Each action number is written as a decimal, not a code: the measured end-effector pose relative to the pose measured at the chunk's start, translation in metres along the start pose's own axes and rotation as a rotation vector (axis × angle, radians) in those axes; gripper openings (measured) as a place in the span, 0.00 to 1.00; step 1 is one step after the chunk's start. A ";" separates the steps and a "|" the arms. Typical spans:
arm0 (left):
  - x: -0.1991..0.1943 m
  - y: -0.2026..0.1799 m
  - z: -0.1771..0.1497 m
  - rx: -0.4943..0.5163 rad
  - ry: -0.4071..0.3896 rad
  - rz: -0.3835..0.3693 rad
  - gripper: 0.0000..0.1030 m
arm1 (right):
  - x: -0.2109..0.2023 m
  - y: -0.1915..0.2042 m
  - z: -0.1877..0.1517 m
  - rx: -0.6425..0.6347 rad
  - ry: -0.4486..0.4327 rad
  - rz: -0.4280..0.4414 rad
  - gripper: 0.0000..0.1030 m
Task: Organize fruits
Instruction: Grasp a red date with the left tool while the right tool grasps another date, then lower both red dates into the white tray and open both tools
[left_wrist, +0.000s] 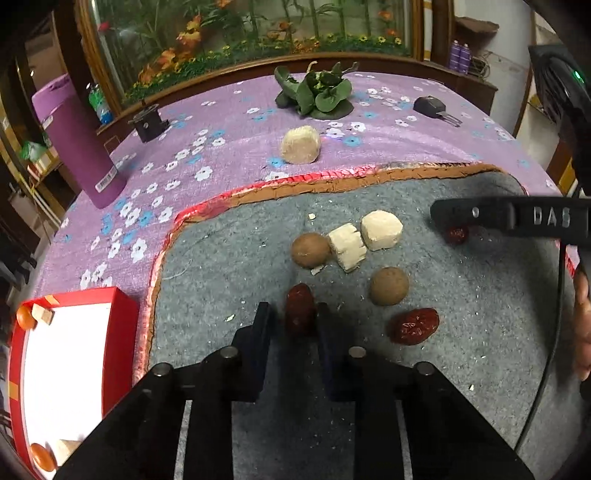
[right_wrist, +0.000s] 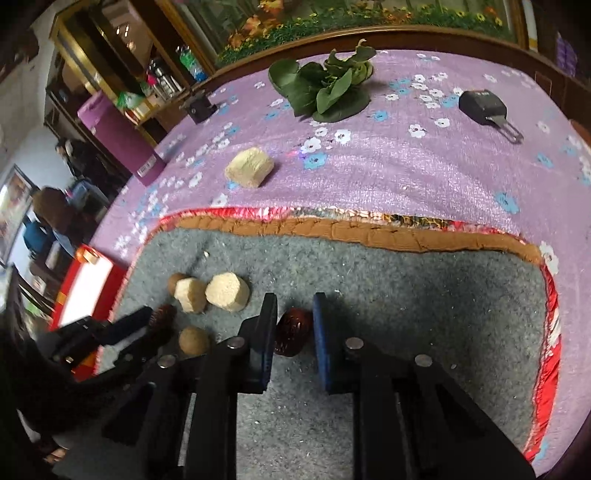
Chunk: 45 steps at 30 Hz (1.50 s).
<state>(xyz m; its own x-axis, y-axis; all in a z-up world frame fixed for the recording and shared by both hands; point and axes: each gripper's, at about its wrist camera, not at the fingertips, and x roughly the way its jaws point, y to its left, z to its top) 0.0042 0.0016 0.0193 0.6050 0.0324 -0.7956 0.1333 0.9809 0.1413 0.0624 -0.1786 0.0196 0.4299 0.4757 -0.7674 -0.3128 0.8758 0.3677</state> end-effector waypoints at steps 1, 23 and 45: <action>-0.001 0.000 -0.001 0.003 -0.007 -0.001 0.19 | -0.001 -0.001 0.000 0.009 -0.007 0.011 0.20; -0.131 0.146 -0.090 -0.291 -0.219 0.261 0.14 | -0.008 0.195 -0.035 -0.251 -0.078 0.334 0.21; -0.110 0.199 -0.145 -0.385 -0.136 0.413 0.69 | 0.053 0.289 -0.078 -0.375 0.006 0.332 0.48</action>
<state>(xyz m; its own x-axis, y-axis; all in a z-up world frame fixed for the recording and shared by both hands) -0.1492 0.2212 0.0496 0.6447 0.4273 -0.6339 -0.4149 0.8920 0.1794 -0.0709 0.0933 0.0440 0.2511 0.7222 -0.6444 -0.7152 0.5871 0.3792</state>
